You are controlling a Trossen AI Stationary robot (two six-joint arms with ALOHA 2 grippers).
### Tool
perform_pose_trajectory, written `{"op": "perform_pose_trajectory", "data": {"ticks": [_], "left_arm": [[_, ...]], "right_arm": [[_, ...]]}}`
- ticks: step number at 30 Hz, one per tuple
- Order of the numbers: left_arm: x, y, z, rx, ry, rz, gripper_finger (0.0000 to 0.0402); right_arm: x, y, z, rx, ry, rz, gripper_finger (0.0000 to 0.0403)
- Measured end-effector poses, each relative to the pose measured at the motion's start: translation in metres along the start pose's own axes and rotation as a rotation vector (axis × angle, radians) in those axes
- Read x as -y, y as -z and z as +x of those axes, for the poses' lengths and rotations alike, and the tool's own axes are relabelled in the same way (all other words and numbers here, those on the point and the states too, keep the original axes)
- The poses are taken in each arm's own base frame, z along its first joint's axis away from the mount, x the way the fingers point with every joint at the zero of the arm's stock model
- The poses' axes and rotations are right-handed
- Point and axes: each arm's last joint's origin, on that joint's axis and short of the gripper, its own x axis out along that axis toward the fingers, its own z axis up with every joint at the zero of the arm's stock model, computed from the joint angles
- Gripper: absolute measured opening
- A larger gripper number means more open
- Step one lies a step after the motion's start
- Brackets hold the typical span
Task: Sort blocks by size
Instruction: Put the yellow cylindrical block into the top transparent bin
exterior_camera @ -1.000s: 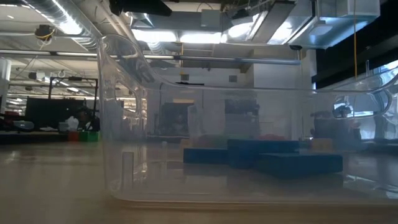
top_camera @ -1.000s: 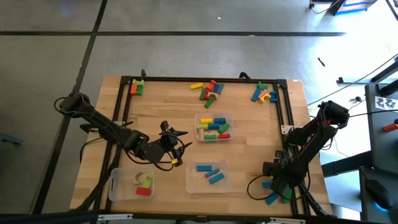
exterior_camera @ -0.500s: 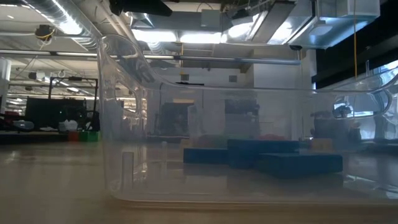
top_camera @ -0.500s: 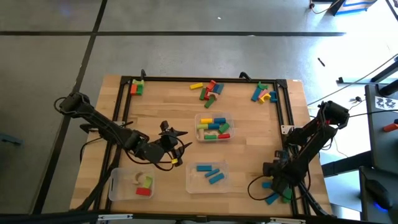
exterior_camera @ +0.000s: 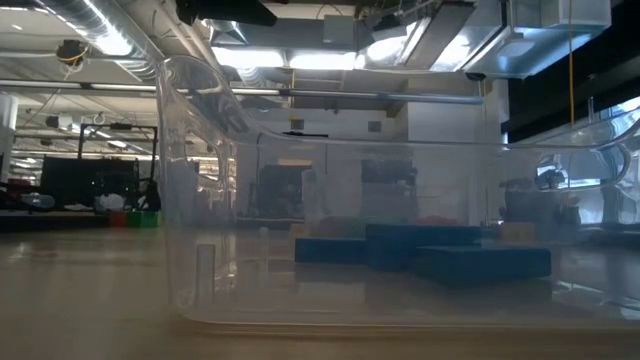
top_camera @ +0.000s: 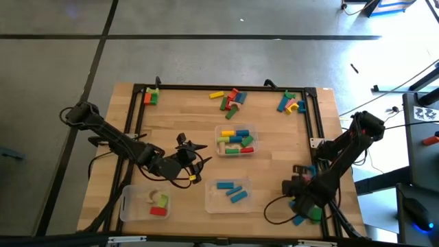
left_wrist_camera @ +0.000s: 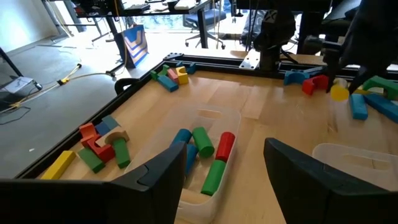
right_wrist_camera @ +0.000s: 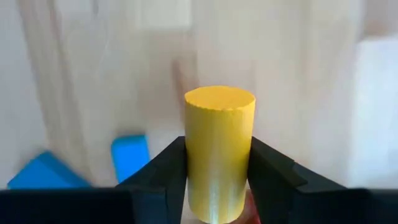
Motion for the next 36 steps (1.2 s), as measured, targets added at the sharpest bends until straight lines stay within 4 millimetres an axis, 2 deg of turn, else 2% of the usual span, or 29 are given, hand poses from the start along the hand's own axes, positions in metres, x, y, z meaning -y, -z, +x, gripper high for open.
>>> {"op": "perform_pose_trajectory", "data": {"ticks": [8, 16, 27, 36], "left_arm": [[0.000, 0.000, 0.000, -0.001, 0.000, 0.001, 0.0210], [0.000, 0.000, 0.000, -0.002, -0.001, 0.002, 0.0210], [0.000, 0.000, 0.000, -0.003, -0.001, 0.005, 0.0210], [0.000, 0.000, 0.000, -0.003, -0.001, 0.012, 0.0210]], "right_arm": [[0.013, -0.046, -0.027, 0.165, 0.055, -0.083, 0.0140], [0.044, -0.091, -0.048, 0.276, 0.146, -0.130, 0.0142], [0.103, -0.139, -0.044, 0.365, 0.247, -0.094, 0.0142], [0.150, -0.161, -0.042, 0.413, 0.253, 0.027, 0.0145]]}}
